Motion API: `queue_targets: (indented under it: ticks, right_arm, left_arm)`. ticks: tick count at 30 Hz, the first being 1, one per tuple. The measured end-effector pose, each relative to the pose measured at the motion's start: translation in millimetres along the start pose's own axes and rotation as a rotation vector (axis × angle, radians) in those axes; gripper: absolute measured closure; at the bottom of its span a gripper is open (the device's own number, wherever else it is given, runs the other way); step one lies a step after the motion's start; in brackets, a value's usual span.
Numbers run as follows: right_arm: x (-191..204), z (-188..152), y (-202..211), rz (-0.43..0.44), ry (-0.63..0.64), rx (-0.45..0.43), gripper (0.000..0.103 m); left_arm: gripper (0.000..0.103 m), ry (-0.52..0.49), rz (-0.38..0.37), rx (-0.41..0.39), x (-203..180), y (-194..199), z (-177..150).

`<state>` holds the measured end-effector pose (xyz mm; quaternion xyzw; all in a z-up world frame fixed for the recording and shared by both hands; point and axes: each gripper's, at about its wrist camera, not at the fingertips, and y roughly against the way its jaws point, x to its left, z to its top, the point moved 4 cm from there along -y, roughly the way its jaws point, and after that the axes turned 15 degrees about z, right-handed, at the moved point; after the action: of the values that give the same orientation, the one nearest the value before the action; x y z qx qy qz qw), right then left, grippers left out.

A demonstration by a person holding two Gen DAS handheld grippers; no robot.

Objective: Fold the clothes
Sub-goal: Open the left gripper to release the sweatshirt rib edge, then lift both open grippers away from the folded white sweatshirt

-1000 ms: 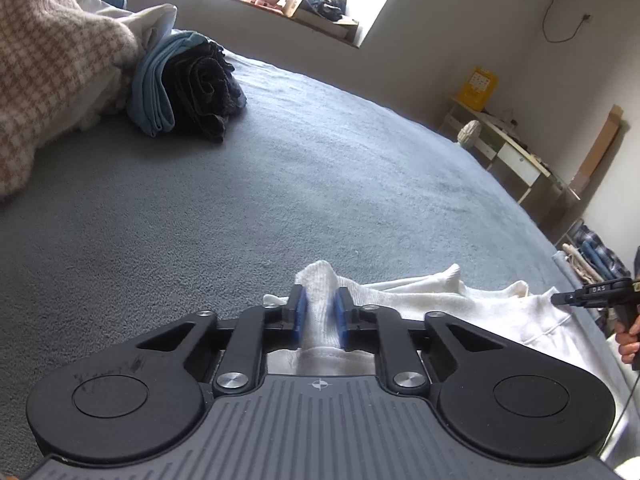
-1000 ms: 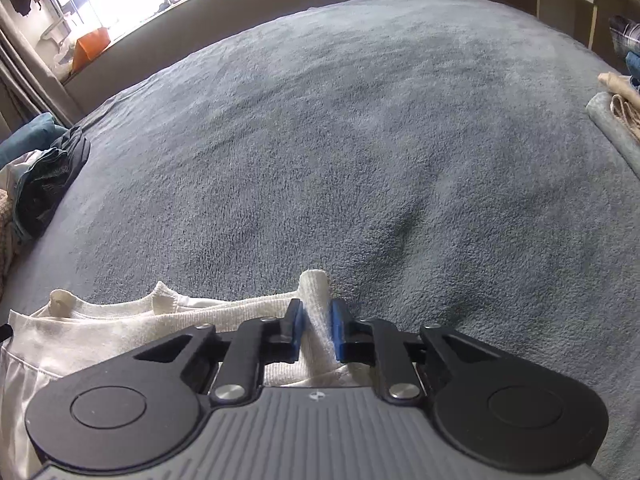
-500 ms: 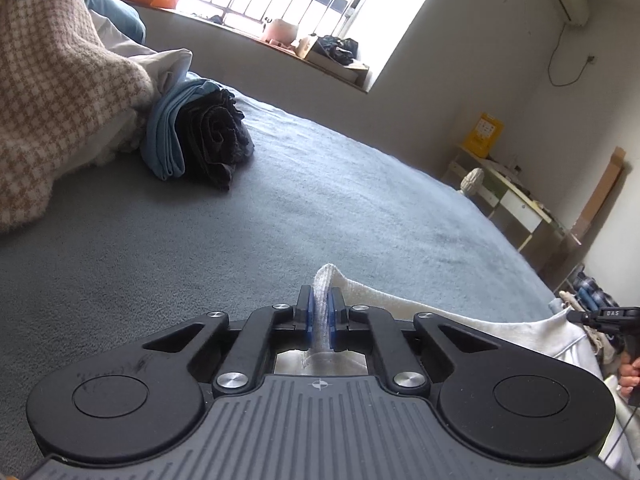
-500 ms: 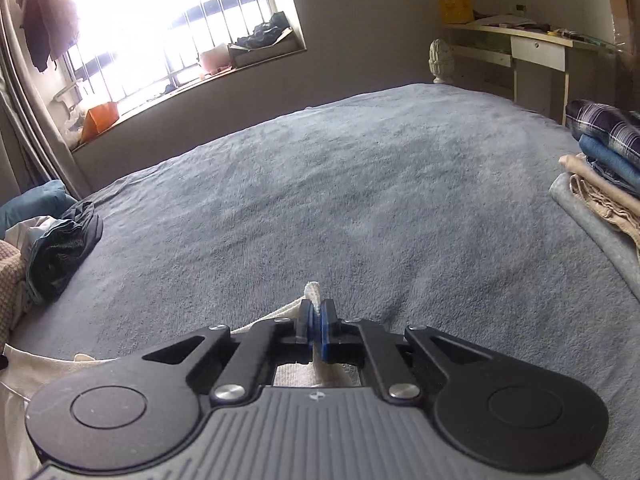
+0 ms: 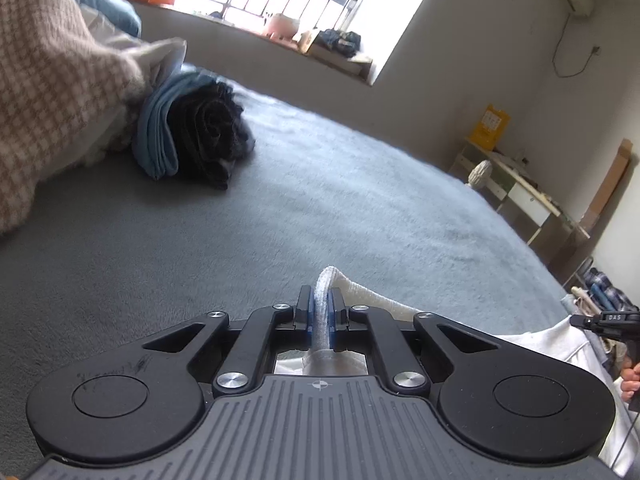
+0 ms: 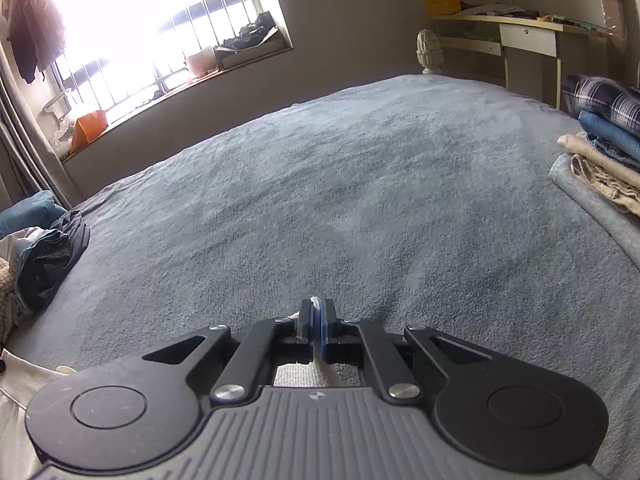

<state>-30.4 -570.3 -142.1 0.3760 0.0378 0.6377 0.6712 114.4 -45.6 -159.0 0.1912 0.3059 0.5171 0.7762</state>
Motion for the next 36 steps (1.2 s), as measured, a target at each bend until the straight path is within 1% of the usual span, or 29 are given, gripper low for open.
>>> queue_targets:
  ticks: [2, 5, 7, 9, 10, 11, 12, 13, 14, 16, 18, 21, 23, 25, 27, 30, 33, 36]
  right_arm:
    - [-7.8, -7.4, -12.8, -0.013, -0.002, 0.024, 0.101]
    - [-20.2, -23.1, -32.2, -0.032, -0.012, 0.072, 0.101]
    - [-25.5, -26.4, -37.0, -0.033, -0.022, 0.072, 0.100]
    - [-29.3, -23.6, -35.8, -0.018, -0.065, 0.078, 0.099]
    - [-31.6, -21.5, -33.4, -0.011, -0.090, 0.080, 0.092]
    - [-35.1, -18.6, -26.9, -0.006, -0.125, 0.070, 0.088]
    - [-38.7, -15.7, -20.5, -0.001, -0.159, 0.061, 0.073]
    - [-42.2, -12.8, -14.0, 0.003, -0.194, 0.051, 0.060]
    - [-45.5, -10.2, -6.0, 0.005, -0.224, 0.036, 0.058]
    - [-51.2, -6.9, 18.7, -0.004, -0.262, -0.016, 0.057]
    - [-57.8, -8.9, 45.0, -0.009, -0.323, -0.047, 0.055]
    - [-68.8, -19.8, 89.7, -0.009, -0.420, -0.075, 0.055]
    - [-73.0, -30.3, 117.5, -0.016, -0.474, -0.076, 0.054]
    - [-74.0, -46.0, 145.1, -0.011, -0.530, -0.054, 0.053]
    - [-71.5, -62.4, 167.4, -0.008, -0.565, -0.021, 0.053]
    - [-59.2, -91.7, 190.2, 0.009, -0.574, 0.071, 0.053]
    - [-41.0, -116.8, 199.3, 0.019, -0.510, 0.146, 0.053]
    - [-23.4, -133.7, 200.4, 0.013, -0.421, 0.182, 0.053]
  left_arm:
    - [0.098, 0.003, 0.021, 0.029, 3.4, -9.1, -6.4]
    - [0.096, -0.001, 0.037, 0.050, 6.6, -15.2, -12.9]
    - [0.094, -0.017, 0.037, 0.058, 5.0, -16.0, -13.4]
    - [0.092, -0.011, 0.030, 0.073, 6.1, -15.8, -11.3]
    - [0.087, -0.001, 0.028, 0.079, 7.5, -14.5, -9.8]
    - [0.083, 0.014, 0.028, 0.083, 9.3, -12.4, -8.0]
    - [0.076, 0.029, 0.028, 0.088, 11.1, -10.2, -6.2]
    - [0.072, 0.039, 0.031, 0.086, 13.1, -6.7, -4.1]
    - [0.071, 0.044, 0.036, 0.078, 14.8, -2.0, -2.1]
    - [0.070, 0.043, 0.046, 0.067, 16.7, 10.1, 1.2]
    - [0.070, 0.040, 0.057, 0.065, 19.5, 23.6, 3.1]
    - [0.067, 0.045, 0.057, 0.087, 25.5, 45.9, 2.9]
    - [0.064, 0.046, 0.045, 0.116, 29.5, 62.3, -0.5]
    - [0.061, 0.036, 0.032, 0.156, 32.8, 78.8, -6.9]
    - [0.060, 0.028, 0.017, 0.193, 35.1, 94.3, -16.4]
    - [0.057, 0.034, -0.014, 0.242, 38.8, 114.8, -32.8]
    - [0.057, 0.052, -0.043, 0.280, 40.5, 130.3, -52.8]
    - [0.057, 0.079, -0.070, 0.309, 39.5, 139.3, -71.9]
